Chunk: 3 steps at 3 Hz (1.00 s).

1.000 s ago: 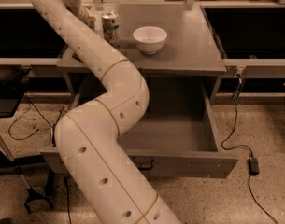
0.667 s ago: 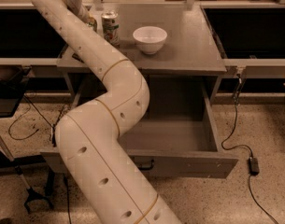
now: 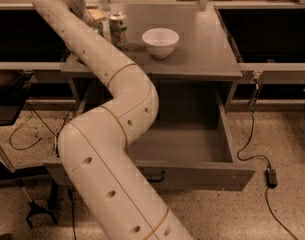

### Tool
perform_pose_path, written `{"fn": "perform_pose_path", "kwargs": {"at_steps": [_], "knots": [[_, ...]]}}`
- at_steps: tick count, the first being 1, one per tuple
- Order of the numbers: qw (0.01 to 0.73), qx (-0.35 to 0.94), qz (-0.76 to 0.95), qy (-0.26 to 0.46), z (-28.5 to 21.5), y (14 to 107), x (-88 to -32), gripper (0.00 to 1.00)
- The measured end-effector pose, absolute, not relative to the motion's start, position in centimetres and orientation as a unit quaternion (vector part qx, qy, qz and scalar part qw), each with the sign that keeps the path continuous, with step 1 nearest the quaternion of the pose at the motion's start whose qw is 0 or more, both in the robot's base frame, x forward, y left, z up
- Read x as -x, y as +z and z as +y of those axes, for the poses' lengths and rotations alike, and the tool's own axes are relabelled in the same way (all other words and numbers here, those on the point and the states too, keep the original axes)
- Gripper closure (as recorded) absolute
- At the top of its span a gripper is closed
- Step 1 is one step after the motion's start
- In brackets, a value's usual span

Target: Place green can into top drawer

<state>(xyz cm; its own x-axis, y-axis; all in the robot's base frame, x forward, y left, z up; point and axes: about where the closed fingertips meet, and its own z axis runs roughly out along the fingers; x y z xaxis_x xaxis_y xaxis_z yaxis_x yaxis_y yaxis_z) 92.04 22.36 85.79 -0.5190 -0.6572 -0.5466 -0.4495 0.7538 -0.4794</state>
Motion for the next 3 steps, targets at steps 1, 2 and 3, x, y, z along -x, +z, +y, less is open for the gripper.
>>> {"fn": "perform_pose_path", "kwargs": {"at_steps": [1,2,3], "knots": [[0.354,0.334,0.864,-0.131,23.04,84.54,-91.41,0.01],[0.353,0.334,0.864,-0.131,23.01,84.92,-91.24,0.24],[0.352,0.335,0.865,-0.129,23.01,85.12,-91.05,0.48]]}}
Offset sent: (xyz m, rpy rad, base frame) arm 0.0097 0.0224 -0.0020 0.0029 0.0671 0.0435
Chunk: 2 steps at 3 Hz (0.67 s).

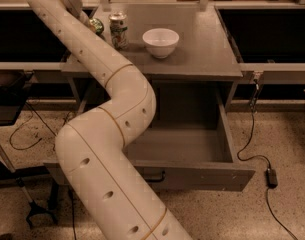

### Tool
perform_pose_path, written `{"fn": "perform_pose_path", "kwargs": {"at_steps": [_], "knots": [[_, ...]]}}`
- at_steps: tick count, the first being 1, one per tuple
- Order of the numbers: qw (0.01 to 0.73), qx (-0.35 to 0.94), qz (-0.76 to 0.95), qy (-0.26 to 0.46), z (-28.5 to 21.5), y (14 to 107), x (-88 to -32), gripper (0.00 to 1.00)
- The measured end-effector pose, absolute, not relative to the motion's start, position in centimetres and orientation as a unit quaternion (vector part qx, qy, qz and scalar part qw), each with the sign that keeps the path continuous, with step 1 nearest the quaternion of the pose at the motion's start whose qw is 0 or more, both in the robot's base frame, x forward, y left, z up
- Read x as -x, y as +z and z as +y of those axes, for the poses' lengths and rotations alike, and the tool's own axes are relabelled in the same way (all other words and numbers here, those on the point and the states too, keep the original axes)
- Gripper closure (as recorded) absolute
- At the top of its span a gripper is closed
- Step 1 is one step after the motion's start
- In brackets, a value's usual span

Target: Place green can into top drawer

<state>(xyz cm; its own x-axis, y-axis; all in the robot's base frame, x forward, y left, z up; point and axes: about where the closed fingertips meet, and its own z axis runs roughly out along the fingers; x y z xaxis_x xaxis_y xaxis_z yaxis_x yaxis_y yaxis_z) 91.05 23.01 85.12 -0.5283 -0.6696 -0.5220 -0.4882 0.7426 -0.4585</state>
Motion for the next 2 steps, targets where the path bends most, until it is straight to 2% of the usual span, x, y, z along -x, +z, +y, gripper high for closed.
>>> {"fn": "perform_pose_path", "kwargs": {"at_steps": [2], "knots": [[0.33,0.331,0.875,-0.124,23.0,83.8,-90.3,0.94]]}}
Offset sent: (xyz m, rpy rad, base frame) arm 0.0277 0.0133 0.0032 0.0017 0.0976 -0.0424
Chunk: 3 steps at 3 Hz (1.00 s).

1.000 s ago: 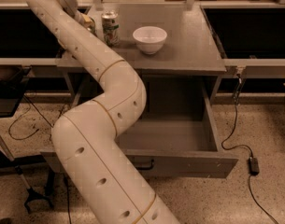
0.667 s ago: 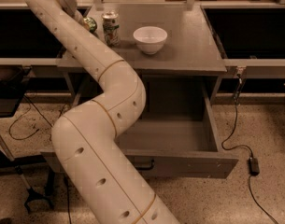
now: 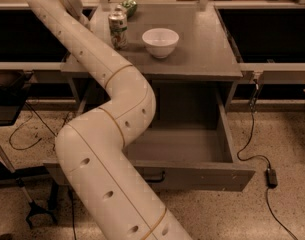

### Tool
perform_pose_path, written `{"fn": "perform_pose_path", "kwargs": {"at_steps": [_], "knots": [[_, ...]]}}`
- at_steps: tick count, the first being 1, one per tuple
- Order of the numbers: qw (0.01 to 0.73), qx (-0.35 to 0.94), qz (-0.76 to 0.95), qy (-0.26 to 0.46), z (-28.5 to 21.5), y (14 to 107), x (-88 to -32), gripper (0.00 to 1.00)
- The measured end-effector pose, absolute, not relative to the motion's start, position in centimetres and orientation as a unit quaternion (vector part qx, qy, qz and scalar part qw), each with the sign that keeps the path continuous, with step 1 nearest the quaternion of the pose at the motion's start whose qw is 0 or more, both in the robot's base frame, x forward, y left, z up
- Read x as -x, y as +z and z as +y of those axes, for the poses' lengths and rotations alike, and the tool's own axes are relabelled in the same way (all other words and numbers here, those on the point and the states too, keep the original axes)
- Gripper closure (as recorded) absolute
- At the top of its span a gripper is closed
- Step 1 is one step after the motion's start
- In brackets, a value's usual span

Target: Place green can into top drawer

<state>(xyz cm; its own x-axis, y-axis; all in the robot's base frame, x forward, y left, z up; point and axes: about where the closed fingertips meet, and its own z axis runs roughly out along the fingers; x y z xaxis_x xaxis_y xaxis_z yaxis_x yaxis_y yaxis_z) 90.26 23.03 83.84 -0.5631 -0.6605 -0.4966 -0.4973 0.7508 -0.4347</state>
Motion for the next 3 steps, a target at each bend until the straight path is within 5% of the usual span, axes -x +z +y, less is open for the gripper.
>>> {"fn": "perform_pose_path", "kwargs": {"at_steps": [1,3], "knots": [[0.324,0.324,0.88,-0.126,22.8,83.8,-89.9,0.0],[0.338,0.314,0.877,-0.13,22.2,86.0,-90.0,0.0]]}}
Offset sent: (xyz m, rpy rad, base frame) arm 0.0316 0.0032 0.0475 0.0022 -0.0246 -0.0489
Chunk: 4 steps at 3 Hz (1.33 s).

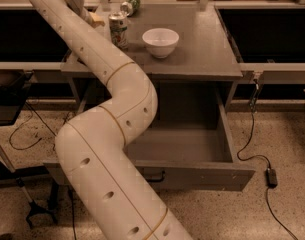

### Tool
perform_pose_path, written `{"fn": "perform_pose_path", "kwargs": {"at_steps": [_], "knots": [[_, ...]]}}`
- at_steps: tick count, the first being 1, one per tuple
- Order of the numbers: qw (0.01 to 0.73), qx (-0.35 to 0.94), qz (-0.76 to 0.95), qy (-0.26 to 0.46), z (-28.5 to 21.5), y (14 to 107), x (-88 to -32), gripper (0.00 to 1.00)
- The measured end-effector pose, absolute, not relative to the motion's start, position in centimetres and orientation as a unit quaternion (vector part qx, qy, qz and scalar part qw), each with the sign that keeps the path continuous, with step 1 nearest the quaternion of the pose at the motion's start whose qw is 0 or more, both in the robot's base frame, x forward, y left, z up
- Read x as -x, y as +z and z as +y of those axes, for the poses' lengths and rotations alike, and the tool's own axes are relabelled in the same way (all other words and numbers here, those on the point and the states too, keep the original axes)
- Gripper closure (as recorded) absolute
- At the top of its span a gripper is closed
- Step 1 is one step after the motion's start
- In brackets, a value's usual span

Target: Place green can into top drawer

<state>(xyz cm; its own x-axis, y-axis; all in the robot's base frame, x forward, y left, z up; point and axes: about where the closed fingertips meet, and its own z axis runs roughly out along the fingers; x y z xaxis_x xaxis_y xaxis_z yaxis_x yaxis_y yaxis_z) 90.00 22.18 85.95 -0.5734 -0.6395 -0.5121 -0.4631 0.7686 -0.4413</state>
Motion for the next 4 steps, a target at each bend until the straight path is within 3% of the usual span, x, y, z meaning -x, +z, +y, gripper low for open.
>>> {"fn": "perform_pose_path", "kwargs": {"at_steps": [4], "knots": [[0.41,0.285,0.855,-0.139,17.9,94.7,-90.9,0.0]]}}
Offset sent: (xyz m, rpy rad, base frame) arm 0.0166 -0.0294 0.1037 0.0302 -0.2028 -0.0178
